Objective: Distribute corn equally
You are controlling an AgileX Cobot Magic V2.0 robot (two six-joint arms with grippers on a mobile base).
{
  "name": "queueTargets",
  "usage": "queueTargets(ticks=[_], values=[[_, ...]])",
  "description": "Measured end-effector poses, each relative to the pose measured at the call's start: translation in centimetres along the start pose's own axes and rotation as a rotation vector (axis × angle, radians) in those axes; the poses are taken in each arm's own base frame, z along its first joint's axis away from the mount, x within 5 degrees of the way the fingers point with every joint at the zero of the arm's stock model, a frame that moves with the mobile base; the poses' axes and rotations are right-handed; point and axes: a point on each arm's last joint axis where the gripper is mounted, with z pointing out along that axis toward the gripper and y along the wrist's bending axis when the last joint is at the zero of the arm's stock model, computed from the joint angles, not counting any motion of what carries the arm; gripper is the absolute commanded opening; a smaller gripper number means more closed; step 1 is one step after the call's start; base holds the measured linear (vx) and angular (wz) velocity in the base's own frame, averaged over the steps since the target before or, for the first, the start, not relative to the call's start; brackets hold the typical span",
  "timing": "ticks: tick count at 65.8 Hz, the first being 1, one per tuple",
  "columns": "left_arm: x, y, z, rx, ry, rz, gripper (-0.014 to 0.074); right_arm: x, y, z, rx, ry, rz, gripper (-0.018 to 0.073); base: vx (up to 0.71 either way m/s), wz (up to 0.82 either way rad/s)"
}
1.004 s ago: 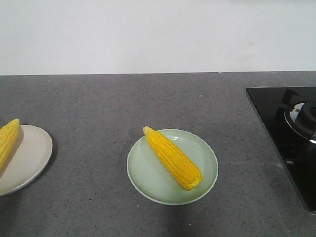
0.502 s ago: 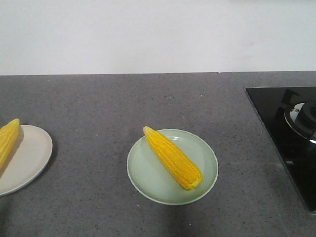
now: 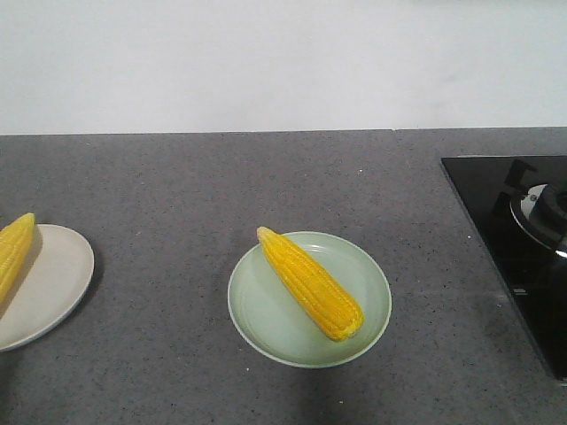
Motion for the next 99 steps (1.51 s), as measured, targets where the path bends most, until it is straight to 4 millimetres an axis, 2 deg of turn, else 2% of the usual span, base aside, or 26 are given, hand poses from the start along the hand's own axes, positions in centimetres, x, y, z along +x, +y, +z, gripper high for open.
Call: queueTargets(ticks=[35,99], values=[[-0.05,0.31,-0.01,-0.048,-0.008,-0.102,-0.0006,-0.01,0.0,0.0,0.0,-0.001,0.0,-0.0007,0.0,0.0],[-0.05,0.31,-0.01,-0.048,-0.008,-0.105,-0.0006,-0.01,0.0,0.0,0.0,-0.001,0.0,-0.0007,0.0,0.0]])
